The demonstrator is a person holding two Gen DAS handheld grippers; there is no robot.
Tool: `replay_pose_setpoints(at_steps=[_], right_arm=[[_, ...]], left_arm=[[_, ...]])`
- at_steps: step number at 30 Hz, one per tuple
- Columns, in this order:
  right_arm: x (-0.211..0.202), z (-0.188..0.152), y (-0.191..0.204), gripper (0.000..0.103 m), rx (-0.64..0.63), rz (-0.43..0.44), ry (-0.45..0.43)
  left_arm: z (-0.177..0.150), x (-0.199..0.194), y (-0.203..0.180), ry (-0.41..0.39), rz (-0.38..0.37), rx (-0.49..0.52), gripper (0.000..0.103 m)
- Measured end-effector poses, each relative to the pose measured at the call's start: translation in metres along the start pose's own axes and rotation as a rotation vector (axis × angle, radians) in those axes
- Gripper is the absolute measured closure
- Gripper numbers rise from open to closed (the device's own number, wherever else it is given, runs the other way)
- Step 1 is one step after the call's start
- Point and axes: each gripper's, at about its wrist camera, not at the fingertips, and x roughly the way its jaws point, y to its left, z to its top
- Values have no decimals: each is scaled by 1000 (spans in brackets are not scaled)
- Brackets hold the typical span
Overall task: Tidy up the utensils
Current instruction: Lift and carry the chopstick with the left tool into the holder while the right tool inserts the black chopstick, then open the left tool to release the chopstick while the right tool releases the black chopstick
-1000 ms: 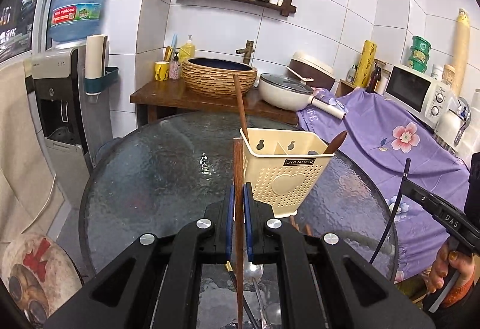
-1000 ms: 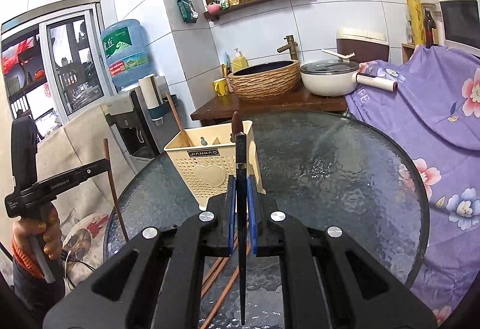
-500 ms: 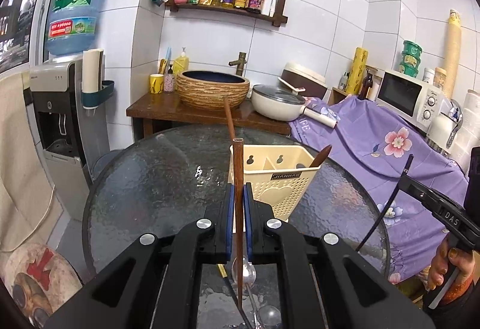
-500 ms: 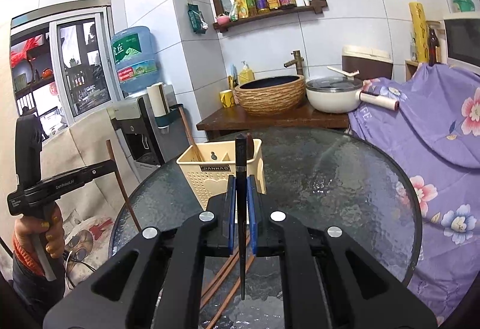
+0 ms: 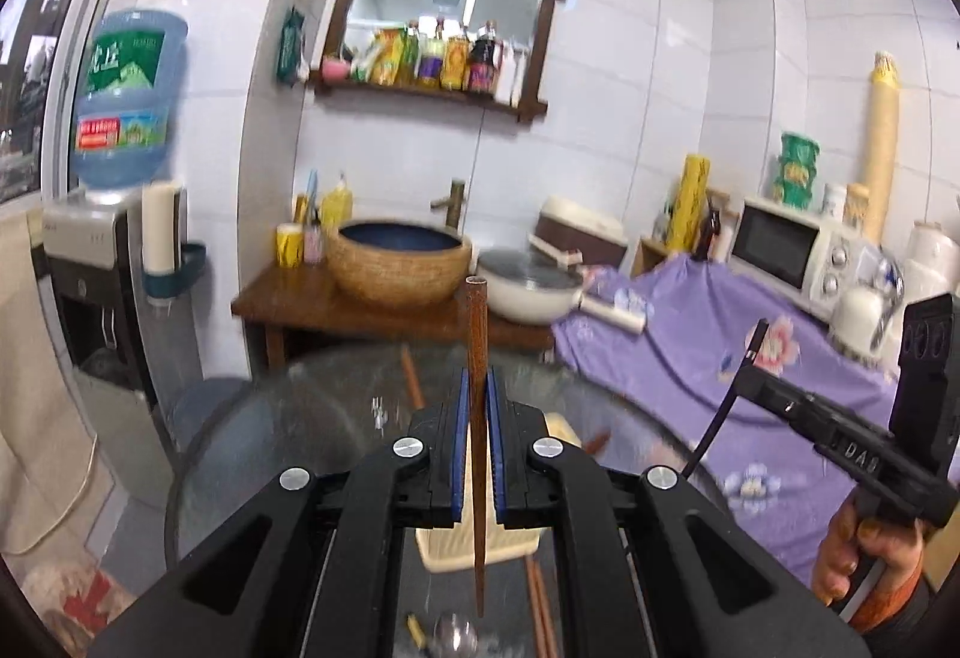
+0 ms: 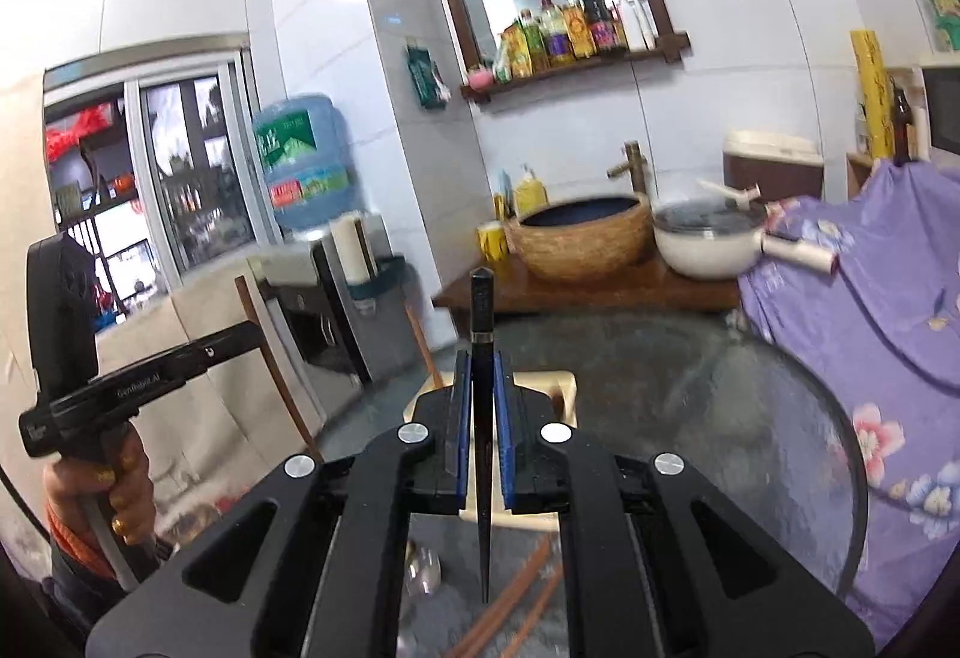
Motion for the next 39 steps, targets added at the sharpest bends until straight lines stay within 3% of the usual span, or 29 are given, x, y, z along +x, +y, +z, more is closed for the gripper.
replay_pose_setpoints(at_steps=[6,11,17,25,33,39], right_arm=[[22,61,12,95,-18,-20,-91],[50,82,18,95,-51,-77,-132],[88,60,10,95,-56,-115,-121],[128,13,-5,95,-49,-136,-13],[142,-9,-16,95,-30,-146,49],[143,-11,-18,95,-40,-152,49]], left_arm=[[51,32,-3,-48,38,-47,97],[52,69,-2,-38,93,-60,97],[19,96,4,-1,129,-47,97],[-27,120,11,100,125,-47,97],[-46,134,18,154,129,-55,97],[-54,140,17,185,131,-37,97]])
